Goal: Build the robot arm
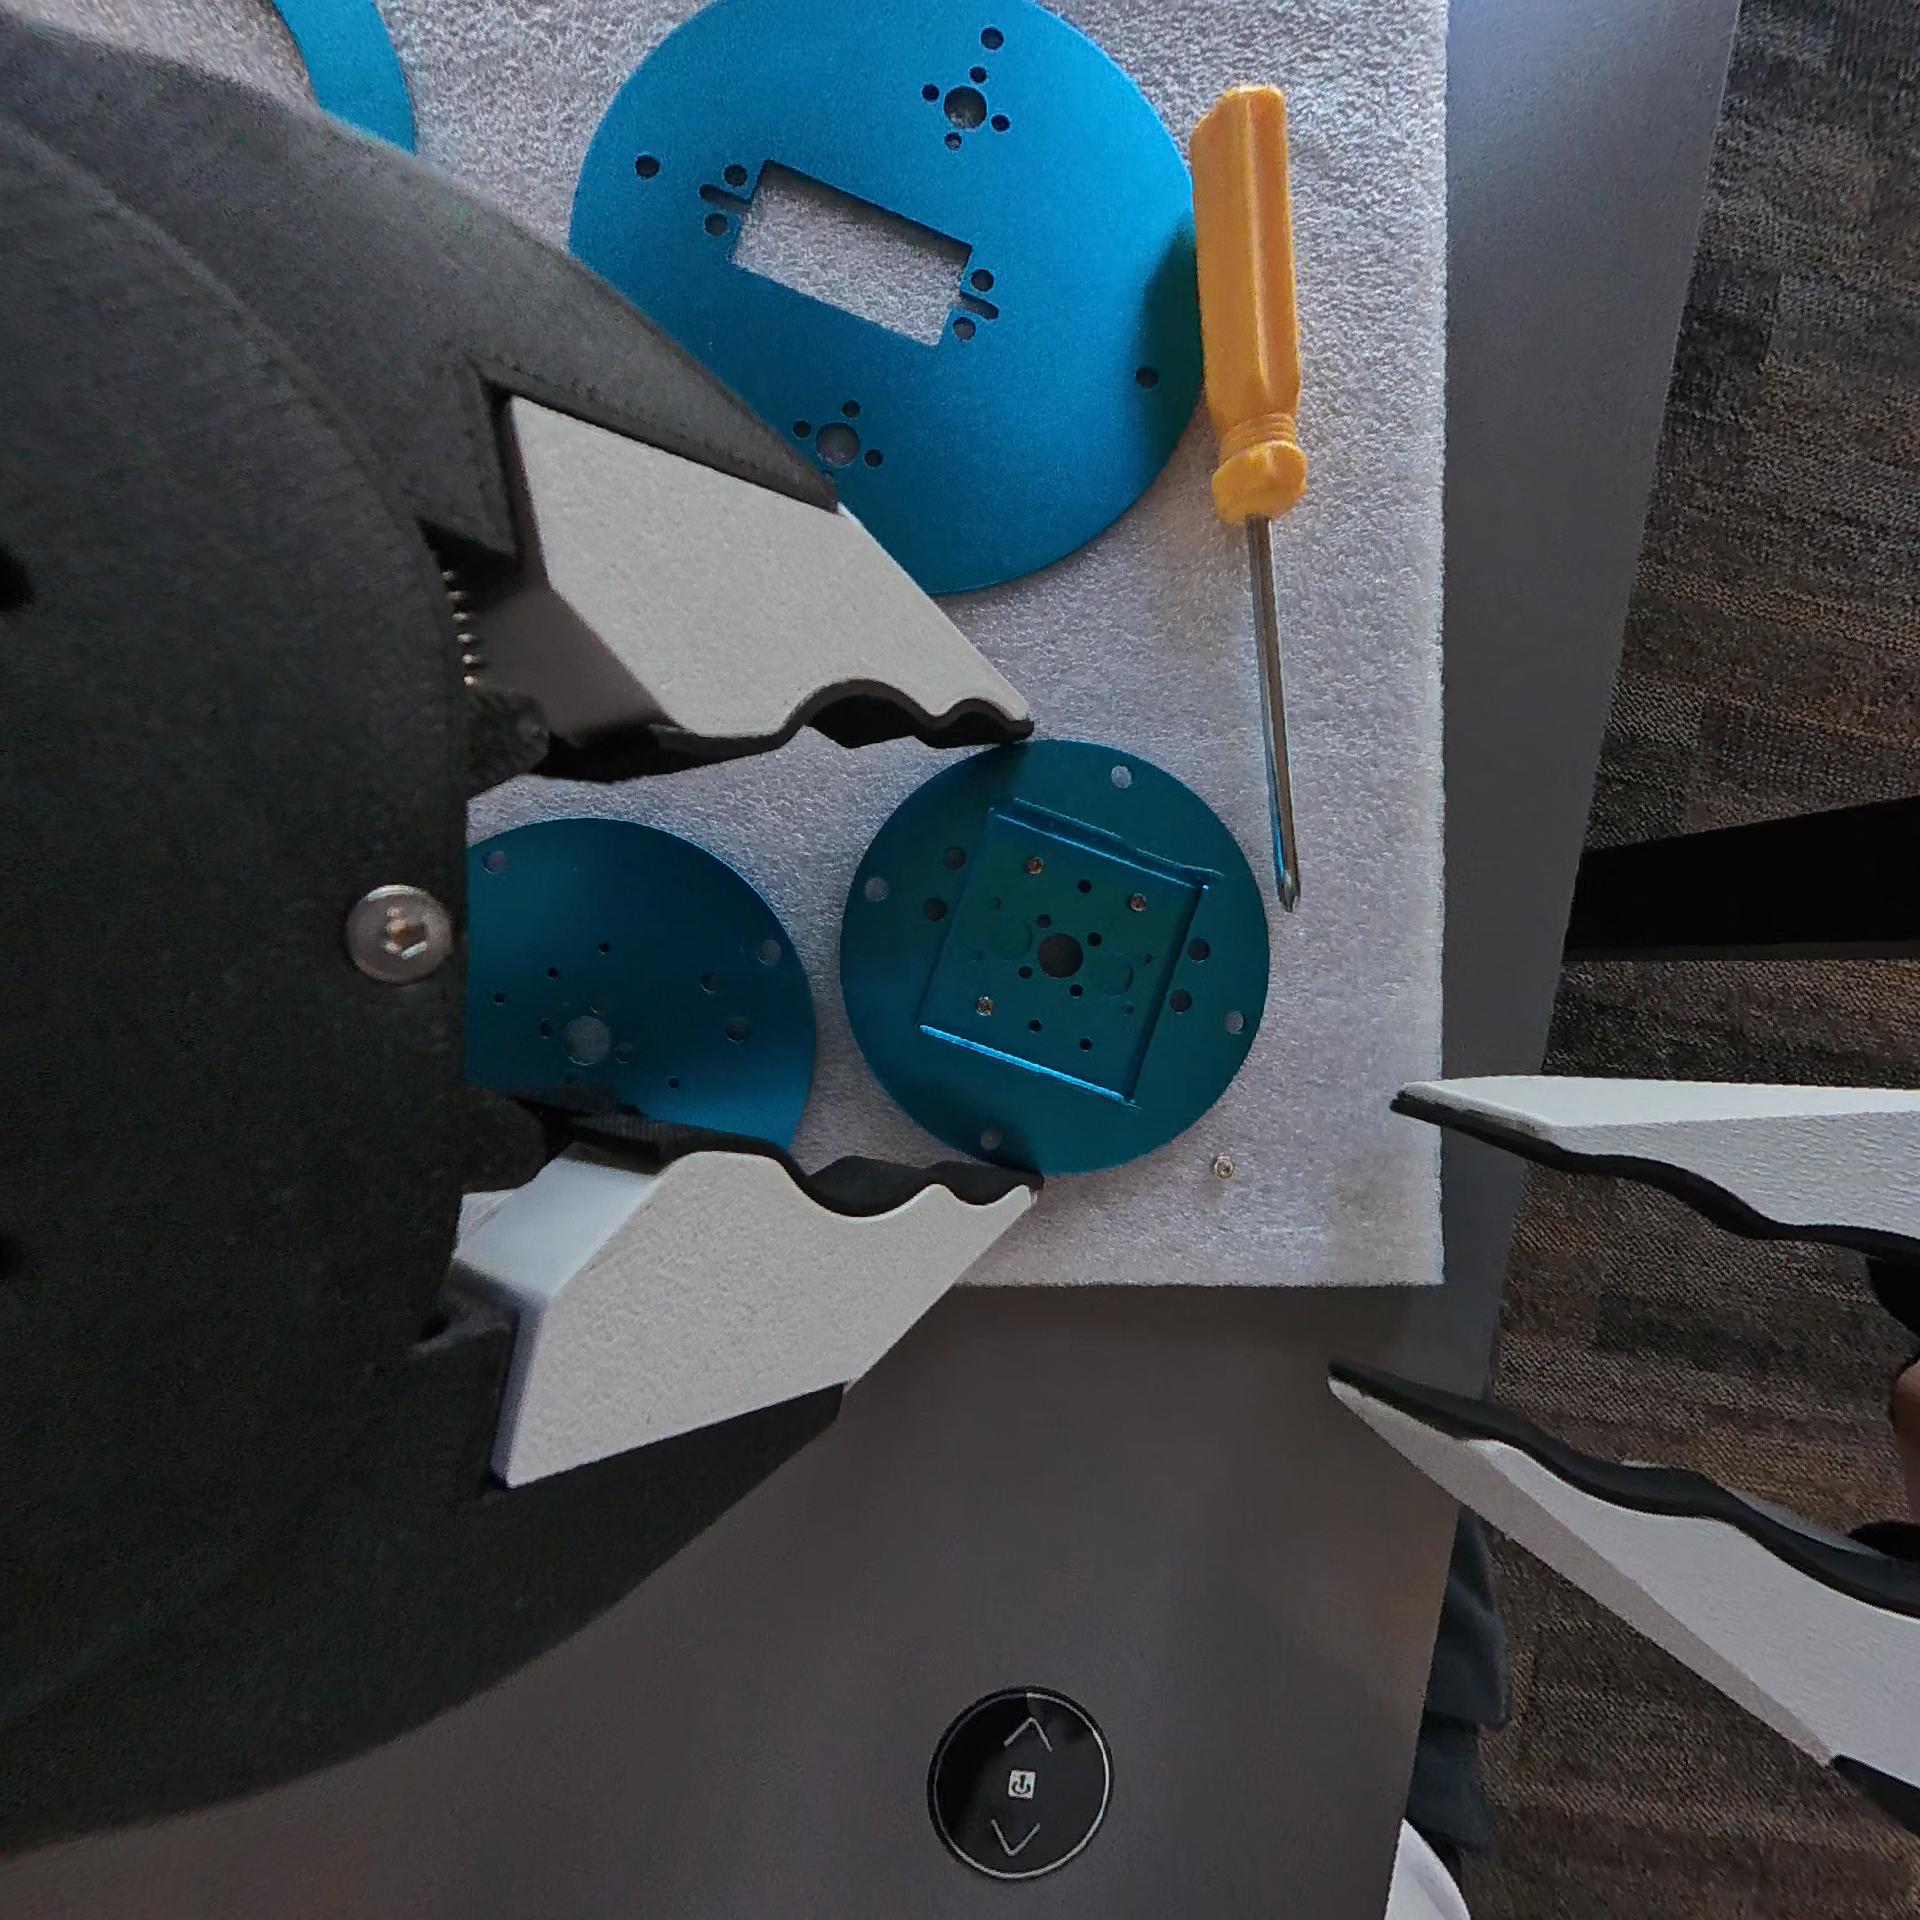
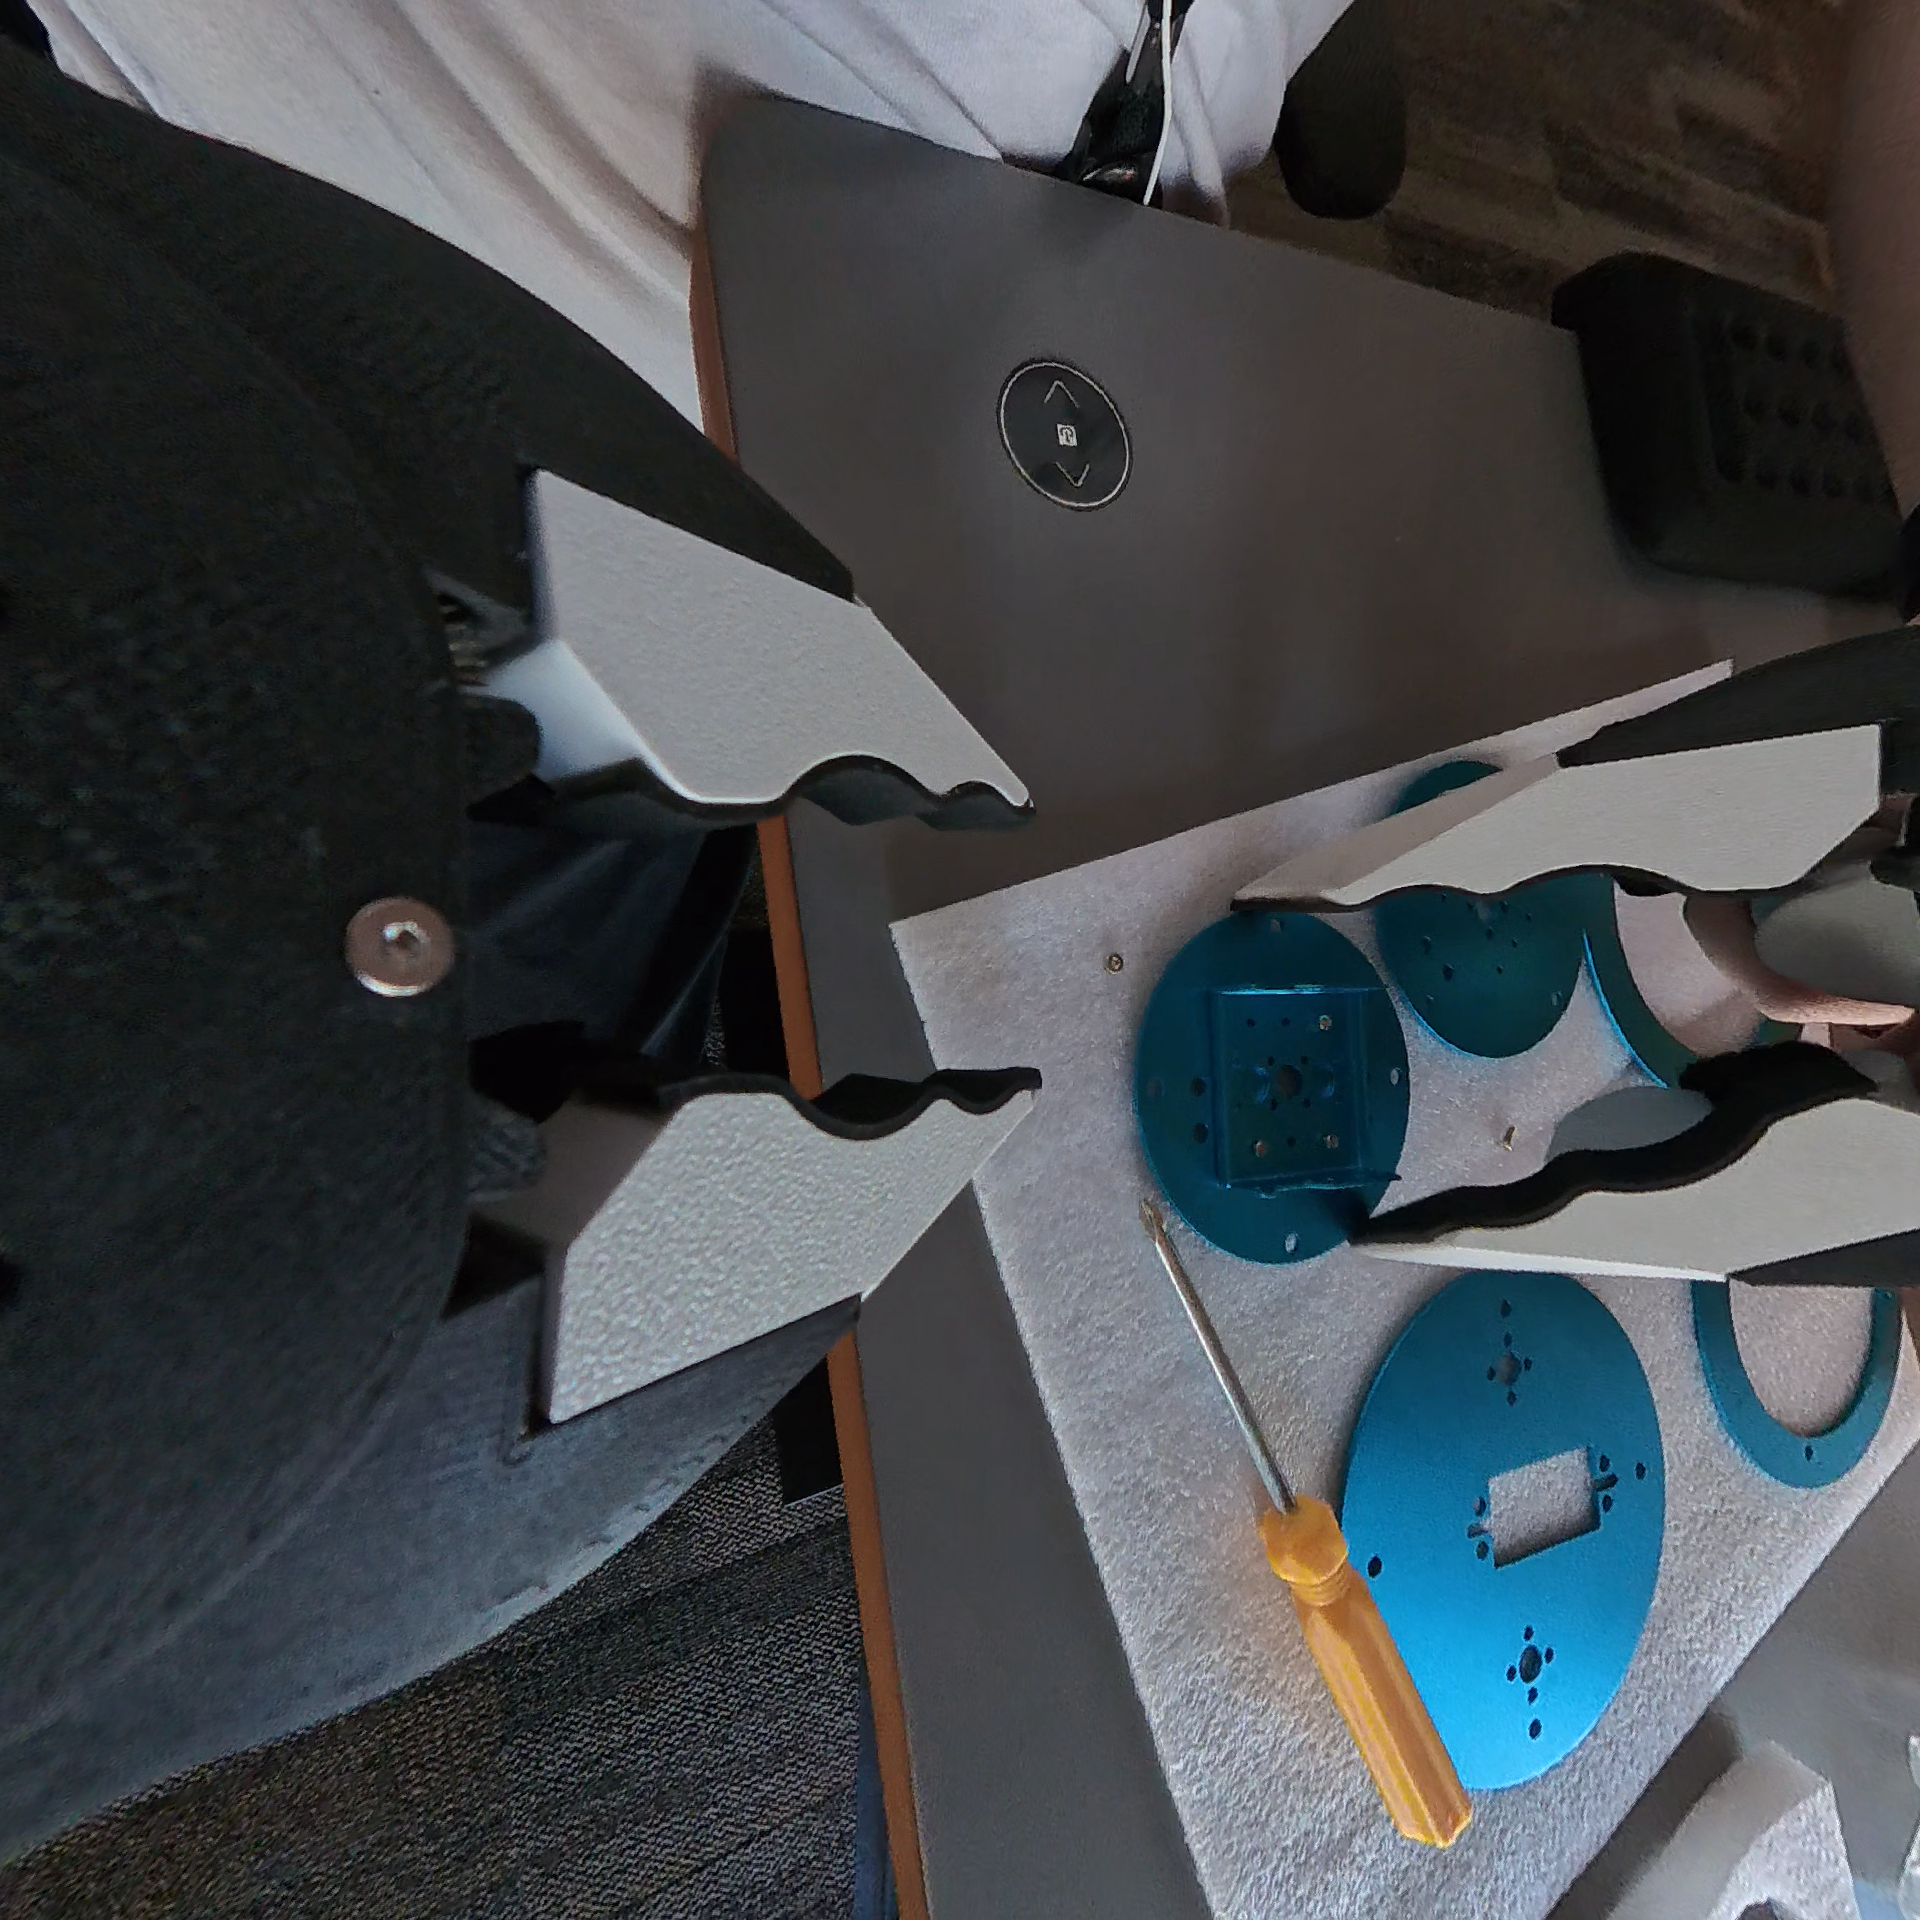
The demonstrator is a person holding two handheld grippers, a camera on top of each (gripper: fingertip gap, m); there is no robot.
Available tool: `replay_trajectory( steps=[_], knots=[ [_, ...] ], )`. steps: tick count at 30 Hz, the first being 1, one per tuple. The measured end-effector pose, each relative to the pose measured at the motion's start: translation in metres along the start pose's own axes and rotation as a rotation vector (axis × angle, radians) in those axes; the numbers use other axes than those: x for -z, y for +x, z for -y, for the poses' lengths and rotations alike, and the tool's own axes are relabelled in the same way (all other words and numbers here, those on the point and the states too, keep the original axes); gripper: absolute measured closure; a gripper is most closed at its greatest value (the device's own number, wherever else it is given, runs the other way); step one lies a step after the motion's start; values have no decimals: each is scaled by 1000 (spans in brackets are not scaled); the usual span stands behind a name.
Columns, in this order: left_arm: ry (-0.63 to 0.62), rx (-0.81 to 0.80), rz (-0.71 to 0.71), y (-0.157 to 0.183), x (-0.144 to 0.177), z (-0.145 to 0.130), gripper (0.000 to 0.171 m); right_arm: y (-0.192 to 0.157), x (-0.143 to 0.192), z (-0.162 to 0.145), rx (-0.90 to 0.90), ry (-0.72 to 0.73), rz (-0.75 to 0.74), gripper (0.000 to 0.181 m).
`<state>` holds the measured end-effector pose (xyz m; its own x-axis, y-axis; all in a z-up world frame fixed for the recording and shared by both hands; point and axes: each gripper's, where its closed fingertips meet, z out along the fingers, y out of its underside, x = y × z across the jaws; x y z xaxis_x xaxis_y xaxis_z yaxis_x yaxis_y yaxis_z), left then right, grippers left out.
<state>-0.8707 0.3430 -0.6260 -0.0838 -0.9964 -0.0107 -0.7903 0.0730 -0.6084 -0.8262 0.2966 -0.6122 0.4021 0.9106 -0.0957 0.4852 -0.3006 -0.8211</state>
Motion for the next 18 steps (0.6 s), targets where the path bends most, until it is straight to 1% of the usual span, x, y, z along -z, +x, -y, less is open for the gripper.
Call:
replay_trajectory(
  steps=[6, 11, 13, 15, 18],
  knots=[
    [8, 26, -1, 0, -1, 0, 92, -1, 1, 1, -3, 2, -7, 135],
    [64, 63, 4, 0, 3, 4, 92, 1, -1, 5, -19, 24, -8, 137],
    [88, 74, 20, -2, 8, 7, 93, 2, -2, 11, -36, 50, -3, 141],
    [112, 84, 39, -4, 16, 9, 92, 3, -5, 16, -45, 69, 3, 148],
    [127, 87, 90, -8, 28, 9, 93, 5, -12, 16, -38, 49, 14, 156]
  ],
)
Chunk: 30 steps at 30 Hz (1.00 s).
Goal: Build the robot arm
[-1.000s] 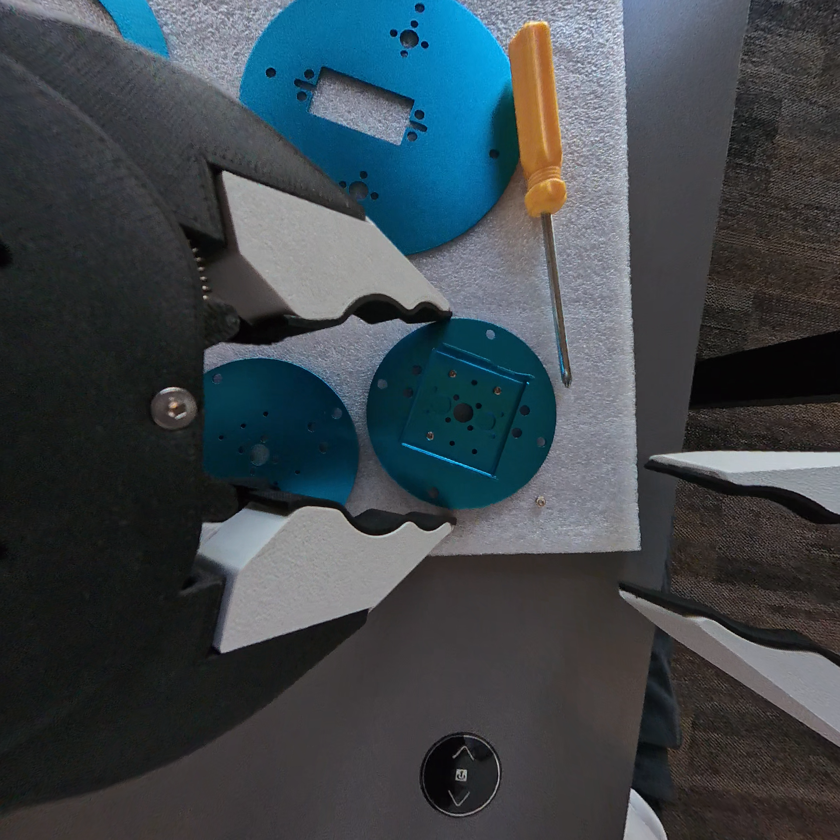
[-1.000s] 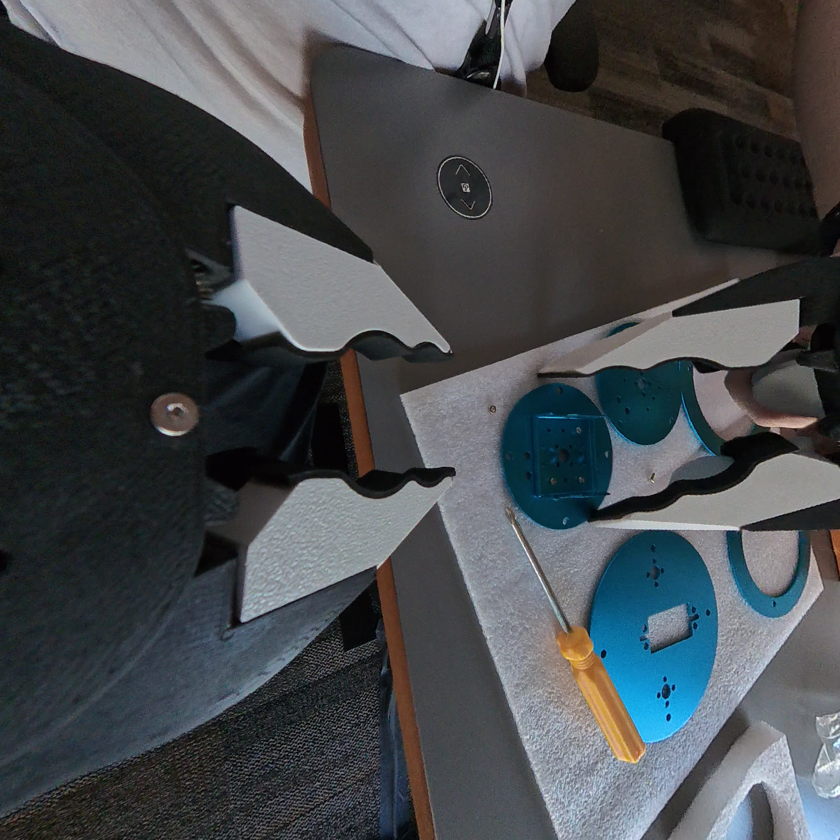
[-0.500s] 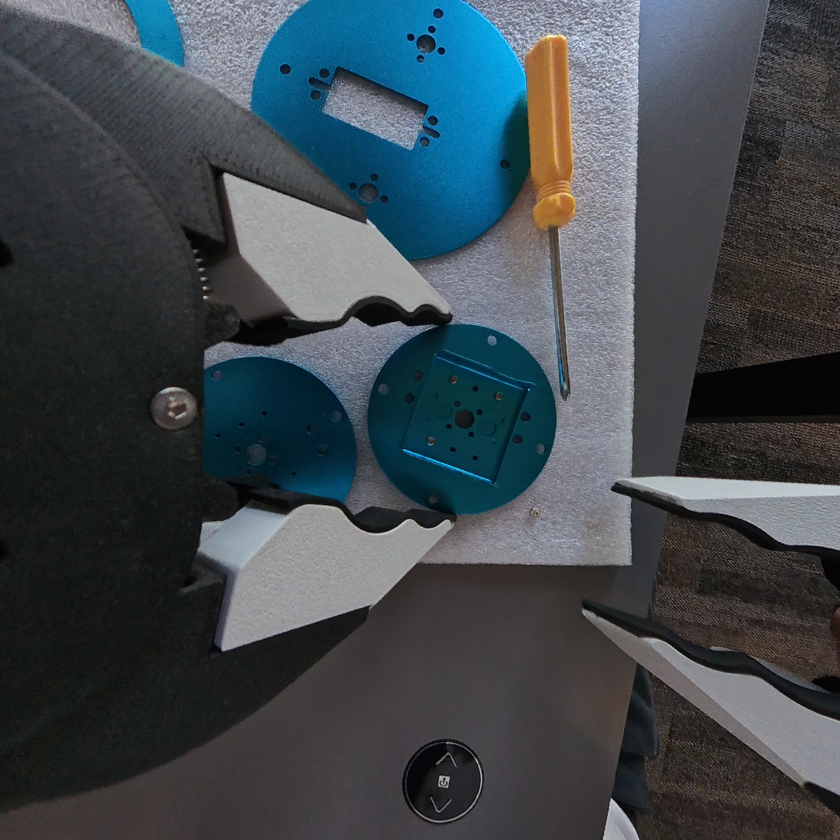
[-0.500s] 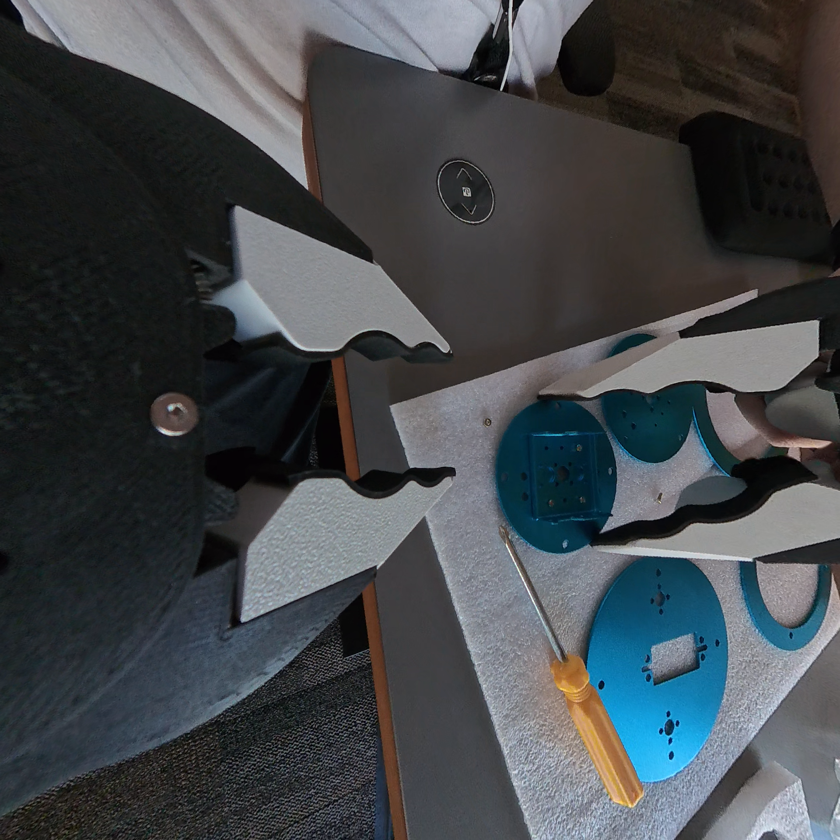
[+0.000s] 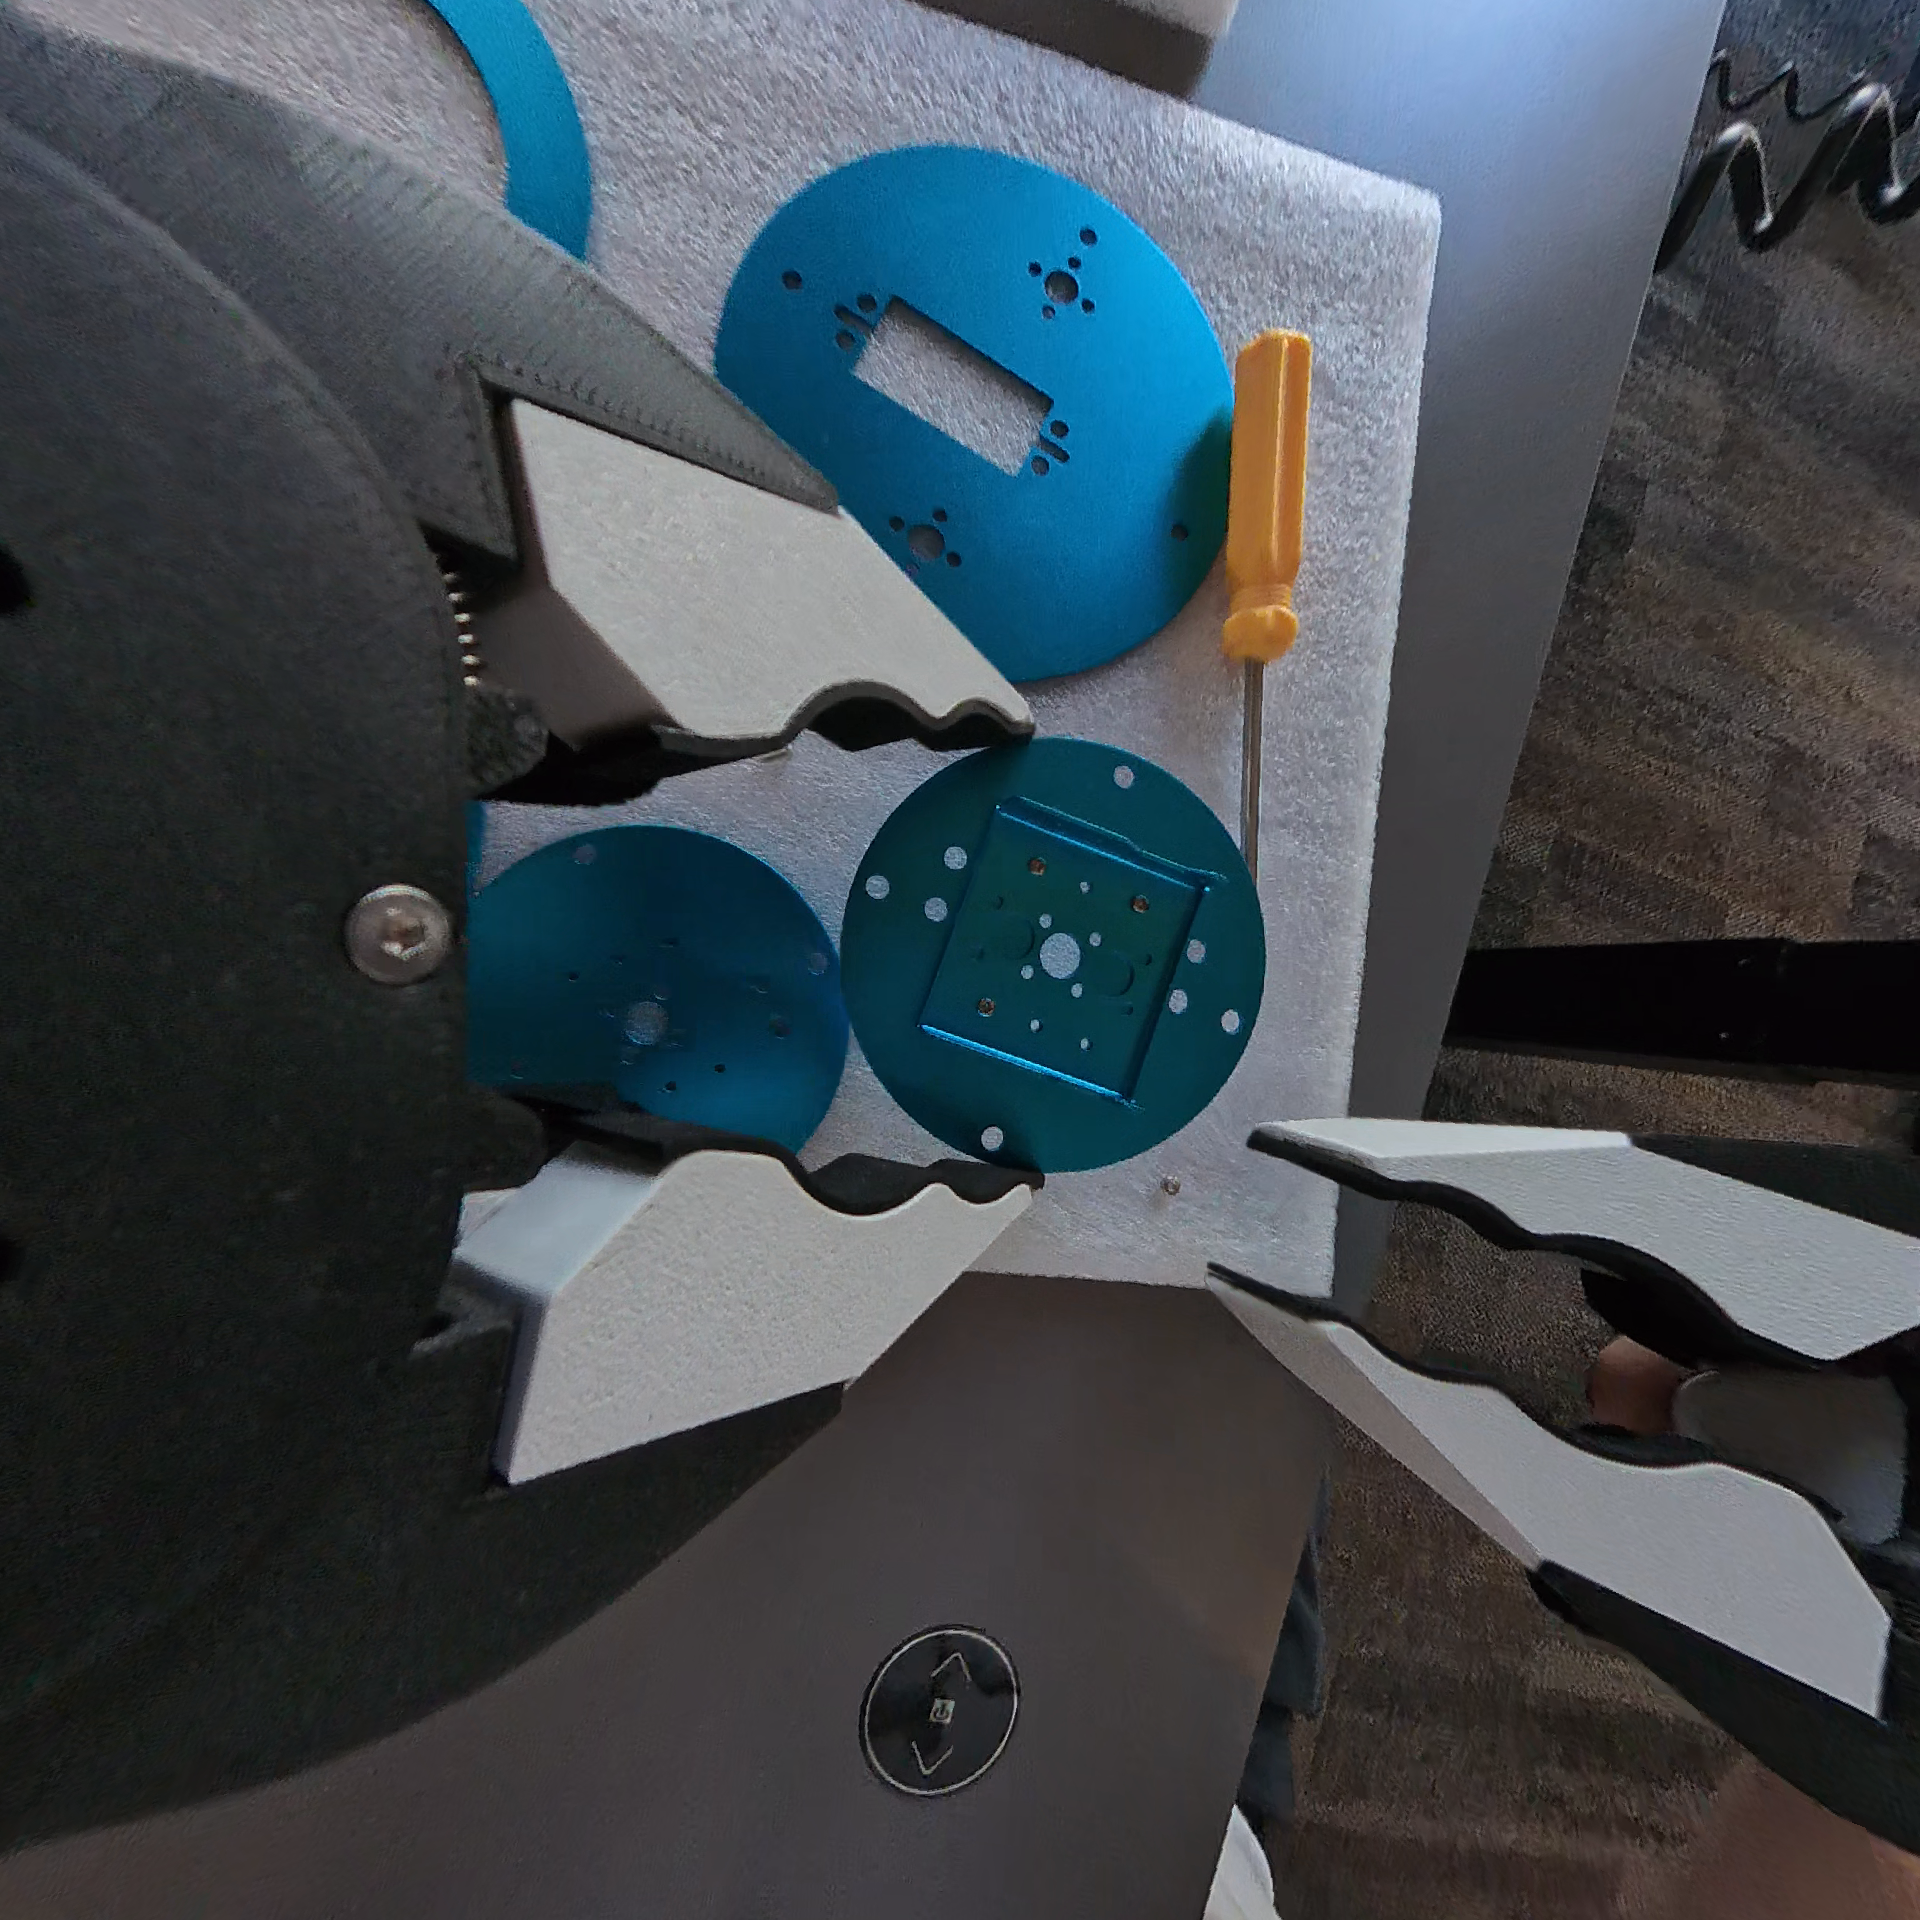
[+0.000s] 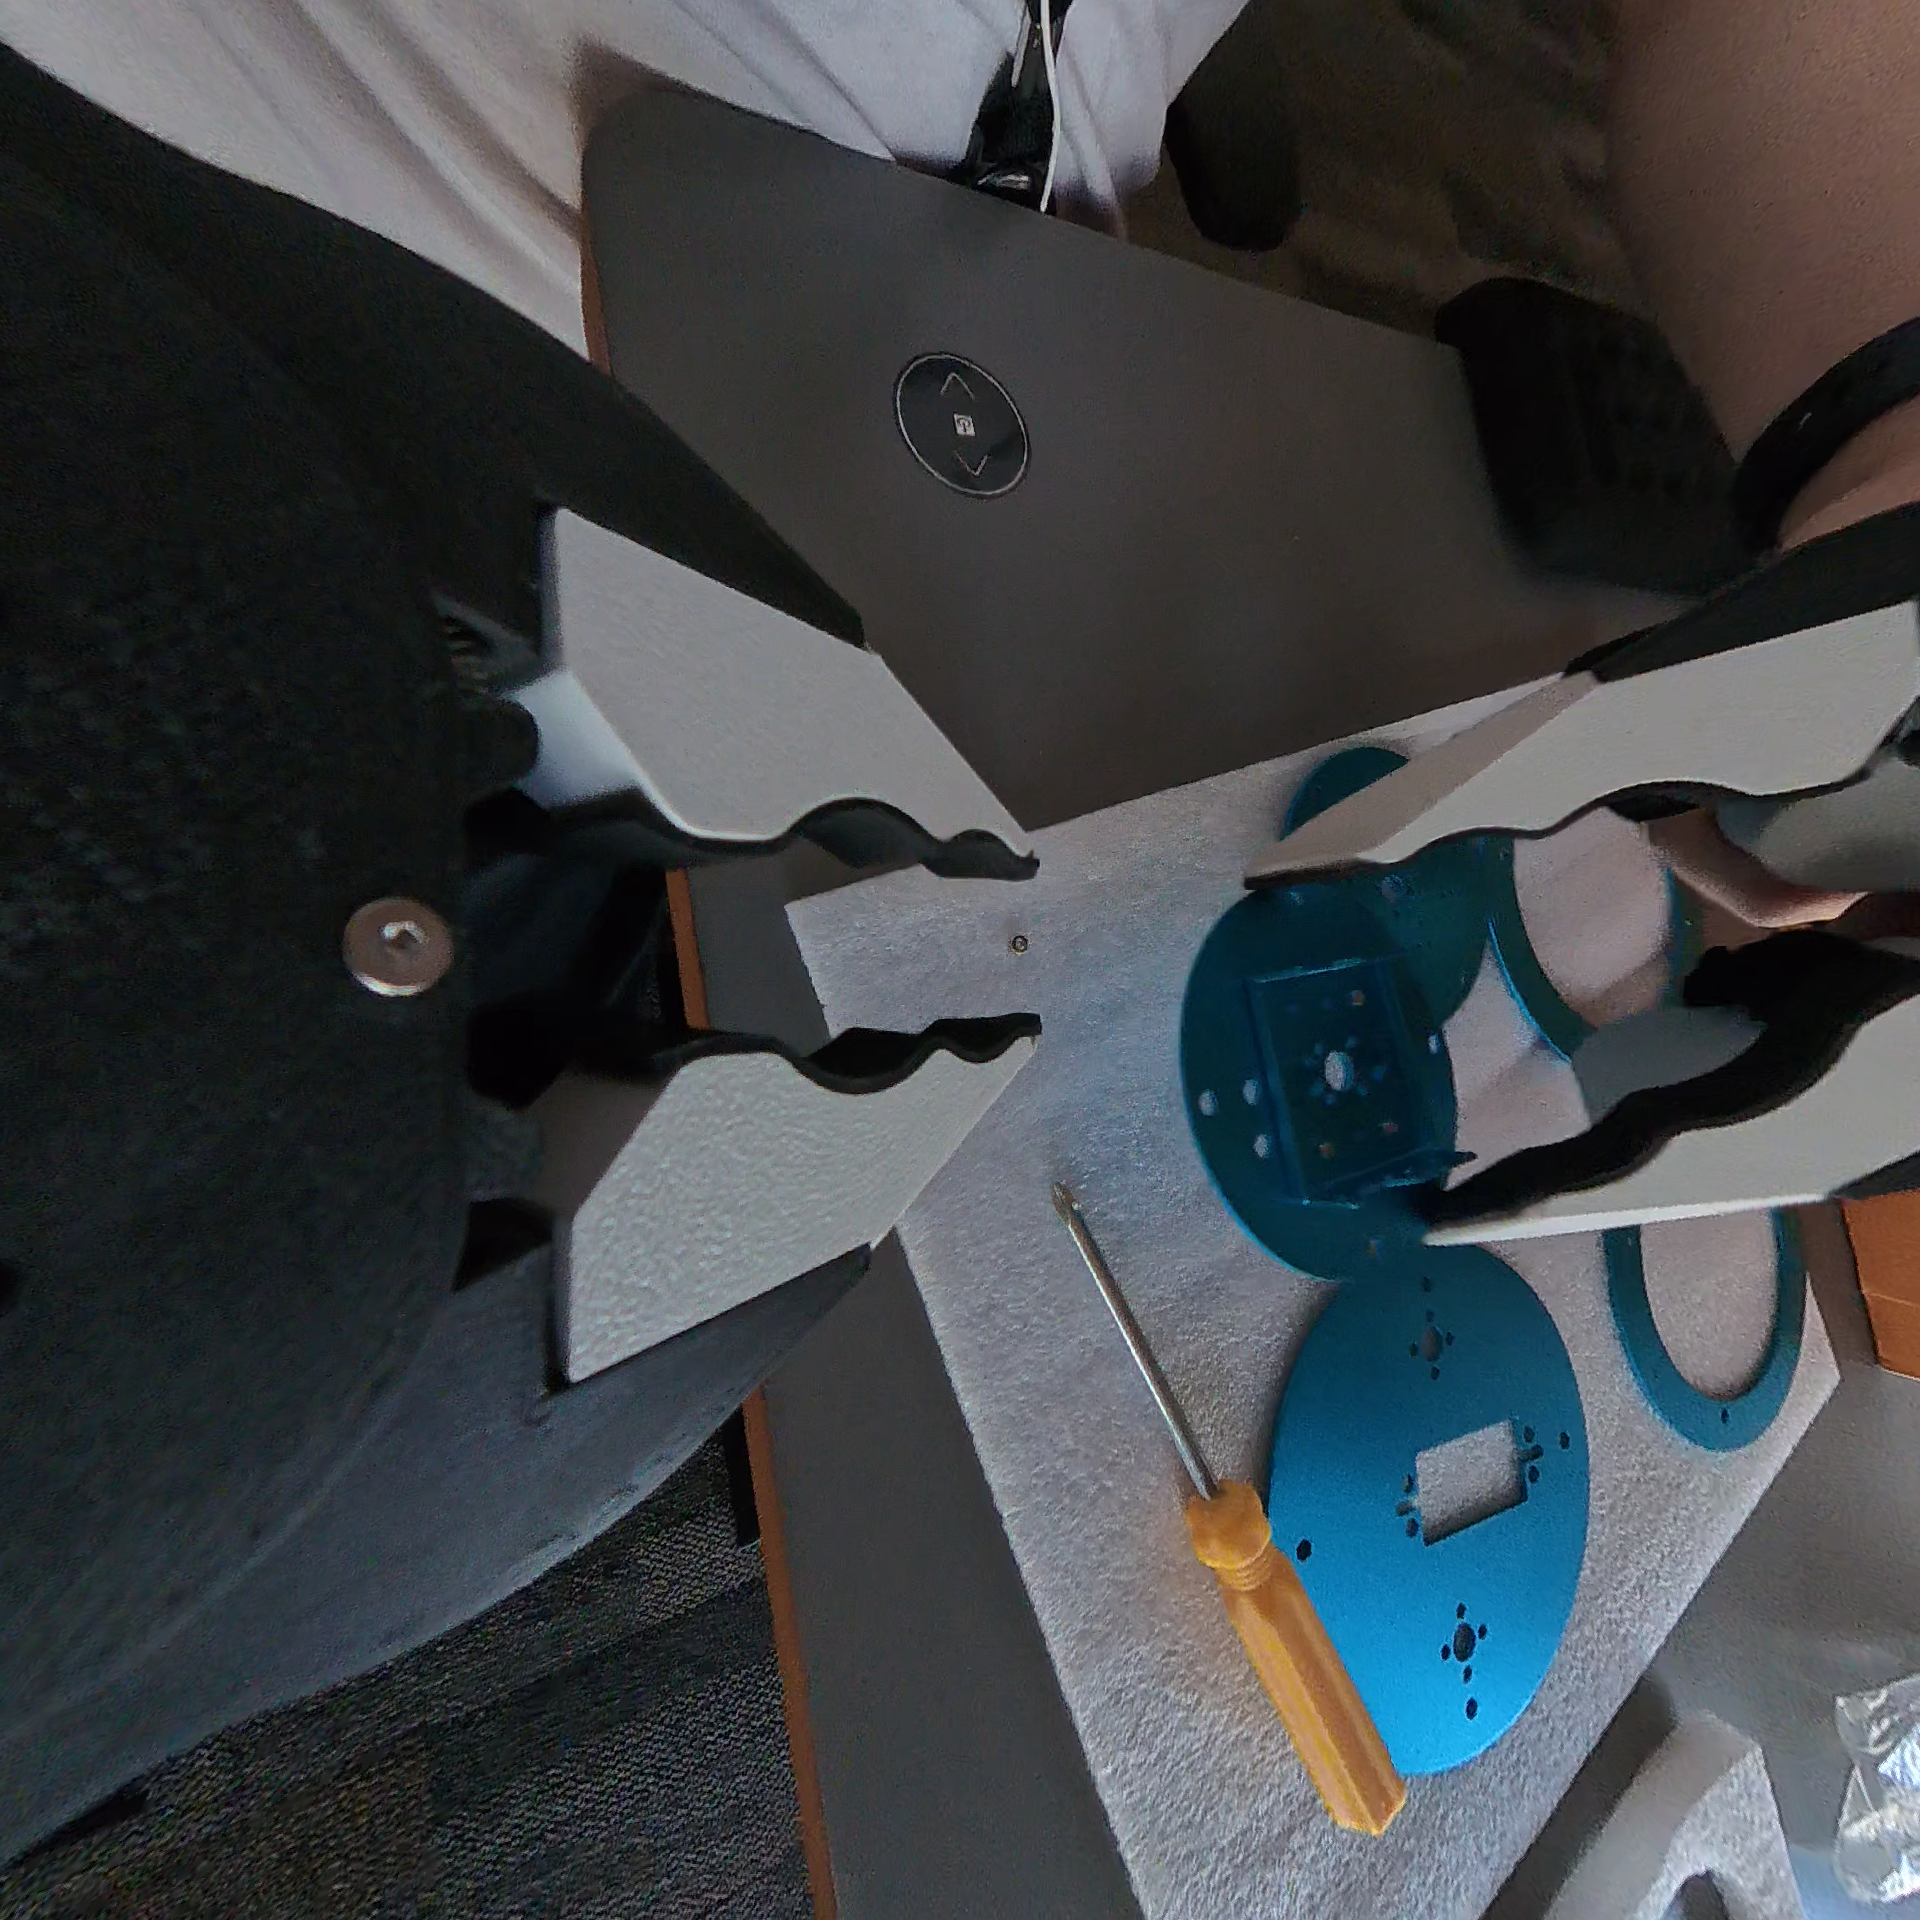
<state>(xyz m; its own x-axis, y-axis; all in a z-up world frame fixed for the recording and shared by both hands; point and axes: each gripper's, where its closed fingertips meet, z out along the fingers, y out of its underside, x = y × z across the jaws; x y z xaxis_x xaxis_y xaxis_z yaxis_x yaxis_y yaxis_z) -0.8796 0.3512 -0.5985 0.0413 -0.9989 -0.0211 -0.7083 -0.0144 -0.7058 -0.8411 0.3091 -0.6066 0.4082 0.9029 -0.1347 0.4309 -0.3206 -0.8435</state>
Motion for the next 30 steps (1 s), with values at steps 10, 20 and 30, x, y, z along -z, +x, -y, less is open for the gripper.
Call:
replay_trajectory(
  steps=[10, 20, 30],
  knots=[
    [62, 15, 40, 11, 27, 4, 93, 1, -13, -8, 41, -63, 15, 173],
    [94, 27, 57, 25, 36, 3, 92, -1, -14, -9, 133, -125, 1, 175],
    [124, 66, 161, 11, 66, -5, 93, -4, -18, 4, 157, -131, 14, 178]
  ],
)
